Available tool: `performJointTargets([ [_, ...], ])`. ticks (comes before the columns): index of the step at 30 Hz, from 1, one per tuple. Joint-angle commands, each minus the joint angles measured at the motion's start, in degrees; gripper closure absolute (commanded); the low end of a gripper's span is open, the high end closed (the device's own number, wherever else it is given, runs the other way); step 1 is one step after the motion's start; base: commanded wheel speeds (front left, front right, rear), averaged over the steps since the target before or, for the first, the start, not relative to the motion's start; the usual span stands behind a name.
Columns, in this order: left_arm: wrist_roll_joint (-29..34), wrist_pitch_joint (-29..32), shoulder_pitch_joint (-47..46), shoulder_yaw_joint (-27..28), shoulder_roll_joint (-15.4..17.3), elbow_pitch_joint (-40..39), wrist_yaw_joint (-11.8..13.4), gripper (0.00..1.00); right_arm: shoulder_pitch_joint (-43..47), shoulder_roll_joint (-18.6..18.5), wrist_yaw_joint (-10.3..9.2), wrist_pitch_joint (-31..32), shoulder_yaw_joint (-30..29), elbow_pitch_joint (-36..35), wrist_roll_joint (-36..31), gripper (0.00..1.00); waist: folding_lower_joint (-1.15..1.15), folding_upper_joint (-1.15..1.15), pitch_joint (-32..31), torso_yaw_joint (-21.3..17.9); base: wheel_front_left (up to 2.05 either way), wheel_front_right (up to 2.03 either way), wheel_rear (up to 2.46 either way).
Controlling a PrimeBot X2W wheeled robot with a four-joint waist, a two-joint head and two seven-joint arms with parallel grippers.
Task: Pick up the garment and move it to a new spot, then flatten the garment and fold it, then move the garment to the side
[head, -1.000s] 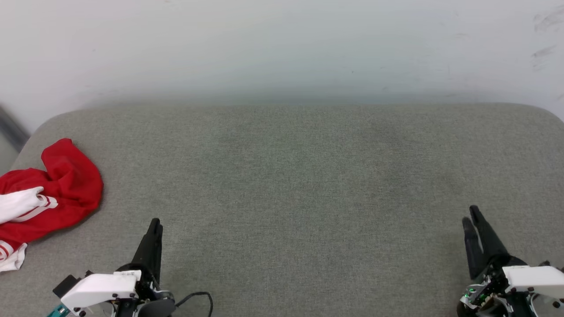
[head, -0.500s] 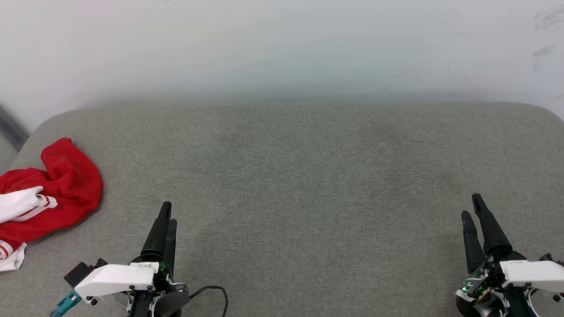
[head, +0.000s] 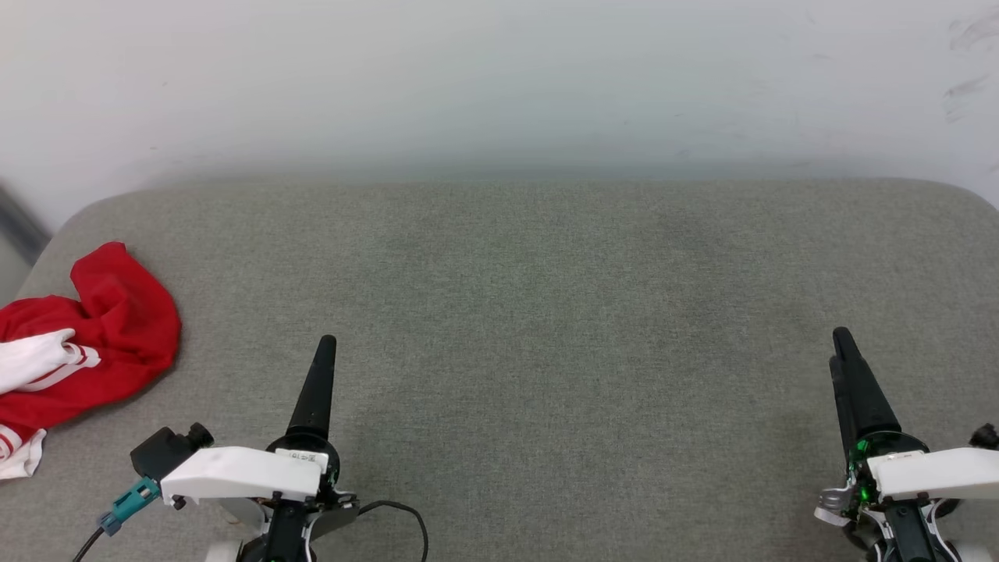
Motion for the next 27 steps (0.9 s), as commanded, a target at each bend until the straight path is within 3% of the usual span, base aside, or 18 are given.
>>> performJointTargets([
  [1,3.32,-0.74,-1.79,-0.25,0.14,-1.10,-0.02,0.00,-1.02,-0.87,0.00,-0.75,0.27,-1.30,-3.79,0.00,0.00,0.00,0.04,-0.03,0.00,0.00,0.00],
  [15,23.95,-3.56,-2.21,-1.63,0.16,-0.92,2.06,0.00,-0.15,-0.36,0.00,-2.94,-0.19,-2.08,-28.76,0.00,0.00,0.00,-0.02,0.00,0.00,0.00,0.00],
  [27,36.29,-5.52,-2.58,-2.68,0.58,0.82,3.12,0.00,1.47,0.56,0.00,-1.54,-1.40,-5.18,-41.52,0.00,0.00,0.00,-0.39,0.05,0.00,0.00,0.00],
])
